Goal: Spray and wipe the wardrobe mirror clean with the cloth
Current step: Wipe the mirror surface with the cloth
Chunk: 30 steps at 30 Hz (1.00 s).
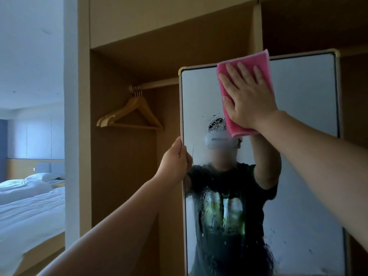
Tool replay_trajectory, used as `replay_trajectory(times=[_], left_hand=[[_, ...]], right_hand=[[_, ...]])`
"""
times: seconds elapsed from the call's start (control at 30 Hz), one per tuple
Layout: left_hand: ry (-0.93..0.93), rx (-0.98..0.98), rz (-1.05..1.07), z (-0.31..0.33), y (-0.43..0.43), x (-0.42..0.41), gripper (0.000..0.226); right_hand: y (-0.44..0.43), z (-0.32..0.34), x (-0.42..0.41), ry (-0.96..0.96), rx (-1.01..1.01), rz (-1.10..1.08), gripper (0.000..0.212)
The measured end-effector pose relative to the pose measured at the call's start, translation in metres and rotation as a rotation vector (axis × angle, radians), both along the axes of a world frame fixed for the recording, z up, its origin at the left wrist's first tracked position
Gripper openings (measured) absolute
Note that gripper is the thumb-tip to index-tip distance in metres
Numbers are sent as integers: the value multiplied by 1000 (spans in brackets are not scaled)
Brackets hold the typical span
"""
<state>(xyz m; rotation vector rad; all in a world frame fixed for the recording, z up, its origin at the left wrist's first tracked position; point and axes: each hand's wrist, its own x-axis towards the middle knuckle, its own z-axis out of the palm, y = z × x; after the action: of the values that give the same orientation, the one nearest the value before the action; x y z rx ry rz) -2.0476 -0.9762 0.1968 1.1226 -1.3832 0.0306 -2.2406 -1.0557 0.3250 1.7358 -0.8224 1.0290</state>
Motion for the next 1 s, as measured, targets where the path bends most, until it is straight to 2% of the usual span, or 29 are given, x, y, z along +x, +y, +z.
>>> replay_trajectory(times=[0.1, 0.43, 1.0], left_hand=[[-72, -33, 42, 1, 4, -1, 14], [-105, 14, 39, -3, 10, 1, 18], [-175, -18, 77, -14, 13, 0, 15]], right_hand=[[1, -3, 1, -8, -1, 11, 61], [5, -35, 7, -50, 19, 43, 61], [1, -172, 20, 0, 37, 155, 58]])
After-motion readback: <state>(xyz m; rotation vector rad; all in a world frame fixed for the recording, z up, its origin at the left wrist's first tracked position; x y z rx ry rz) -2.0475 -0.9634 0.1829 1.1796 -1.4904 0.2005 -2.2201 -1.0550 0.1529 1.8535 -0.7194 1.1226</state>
